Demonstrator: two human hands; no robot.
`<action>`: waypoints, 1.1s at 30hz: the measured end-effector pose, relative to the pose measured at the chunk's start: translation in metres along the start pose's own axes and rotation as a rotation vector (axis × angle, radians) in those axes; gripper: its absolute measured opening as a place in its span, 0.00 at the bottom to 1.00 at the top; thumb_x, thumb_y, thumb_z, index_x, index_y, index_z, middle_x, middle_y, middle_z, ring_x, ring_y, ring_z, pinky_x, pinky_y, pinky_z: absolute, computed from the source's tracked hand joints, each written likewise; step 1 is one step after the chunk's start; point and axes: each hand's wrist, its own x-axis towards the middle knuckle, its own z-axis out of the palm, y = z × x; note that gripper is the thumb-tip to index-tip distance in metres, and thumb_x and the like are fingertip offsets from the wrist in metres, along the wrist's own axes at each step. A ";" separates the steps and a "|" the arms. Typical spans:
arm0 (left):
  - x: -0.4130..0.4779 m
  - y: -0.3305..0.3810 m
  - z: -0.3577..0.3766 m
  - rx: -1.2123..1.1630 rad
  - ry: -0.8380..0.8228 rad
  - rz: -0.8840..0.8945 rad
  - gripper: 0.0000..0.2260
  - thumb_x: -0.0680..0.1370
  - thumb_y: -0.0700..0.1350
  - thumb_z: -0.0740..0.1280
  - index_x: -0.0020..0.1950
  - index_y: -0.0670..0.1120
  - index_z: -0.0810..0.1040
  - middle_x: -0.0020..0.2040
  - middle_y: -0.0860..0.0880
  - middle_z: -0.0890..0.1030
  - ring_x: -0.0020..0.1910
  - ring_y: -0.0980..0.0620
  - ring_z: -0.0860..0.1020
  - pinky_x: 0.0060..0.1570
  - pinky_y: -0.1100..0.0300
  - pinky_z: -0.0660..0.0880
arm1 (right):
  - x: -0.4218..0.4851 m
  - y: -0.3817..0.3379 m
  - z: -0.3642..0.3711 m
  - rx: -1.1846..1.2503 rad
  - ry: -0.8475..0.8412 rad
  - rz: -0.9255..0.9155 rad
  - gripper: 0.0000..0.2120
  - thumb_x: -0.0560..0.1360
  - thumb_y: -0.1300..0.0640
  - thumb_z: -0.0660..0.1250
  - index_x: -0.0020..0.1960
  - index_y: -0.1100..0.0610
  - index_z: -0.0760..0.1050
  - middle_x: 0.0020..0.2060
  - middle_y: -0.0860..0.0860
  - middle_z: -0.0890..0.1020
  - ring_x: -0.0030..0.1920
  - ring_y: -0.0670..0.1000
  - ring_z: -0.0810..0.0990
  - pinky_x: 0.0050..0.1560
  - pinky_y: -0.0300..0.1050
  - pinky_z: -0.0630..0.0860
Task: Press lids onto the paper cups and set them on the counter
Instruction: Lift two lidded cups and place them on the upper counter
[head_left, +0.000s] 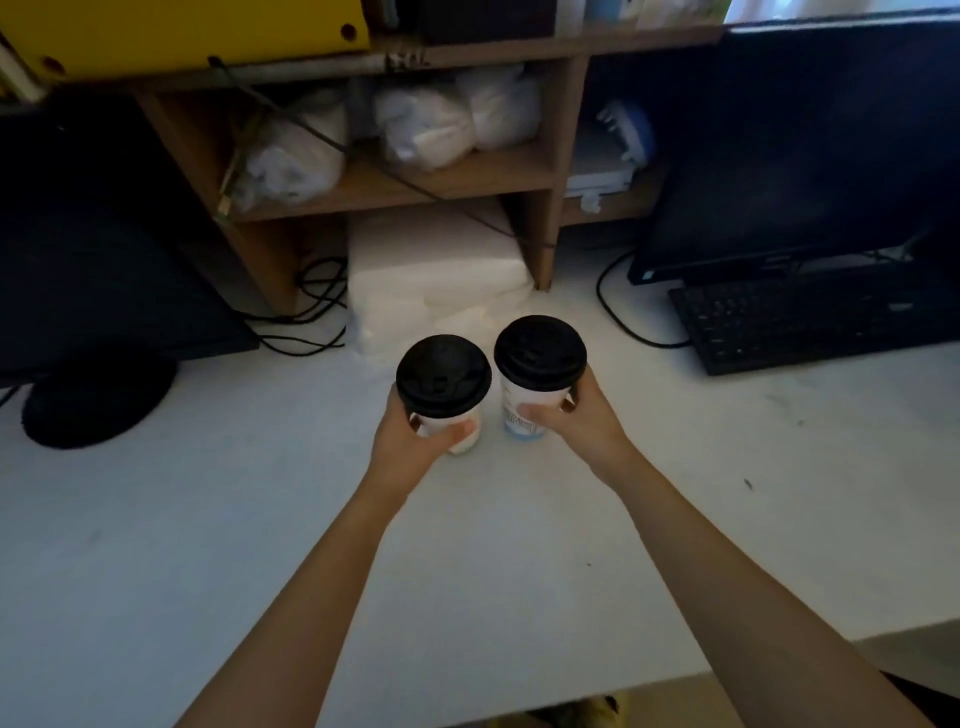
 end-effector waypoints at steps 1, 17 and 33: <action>0.002 0.009 0.005 -0.005 -0.010 0.013 0.38 0.66 0.37 0.77 0.71 0.52 0.63 0.64 0.55 0.73 0.62 0.56 0.73 0.59 0.60 0.71 | 0.000 -0.006 -0.007 -0.006 0.000 -0.002 0.35 0.66 0.60 0.76 0.65 0.42 0.62 0.56 0.33 0.73 0.54 0.35 0.74 0.42 0.25 0.74; 0.066 0.245 0.161 -0.099 -0.251 0.321 0.31 0.66 0.41 0.77 0.67 0.48 0.70 0.62 0.50 0.79 0.58 0.54 0.78 0.54 0.55 0.78 | 0.021 -0.206 -0.204 -0.032 0.165 -0.239 0.25 0.64 0.60 0.77 0.59 0.50 0.72 0.54 0.51 0.82 0.54 0.49 0.81 0.51 0.45 0.79; 0.217 0.387 0.348 -0.117 -0.107 0.376 0.31 0.69 0.44 0.75 0.67 0.45 0.65 0.63 0.46 0.75 0.60 0.48 0.75 0.55 0.53 0.74 | 0.175 -0.326 -0.381 -0.094 0.425 -0.347 0.36 0.66 0.57 0.77 0.68 0.57 0.63 0.60 0.54 0.76 0.57 0.56 0.77 0.54 0.53 0.76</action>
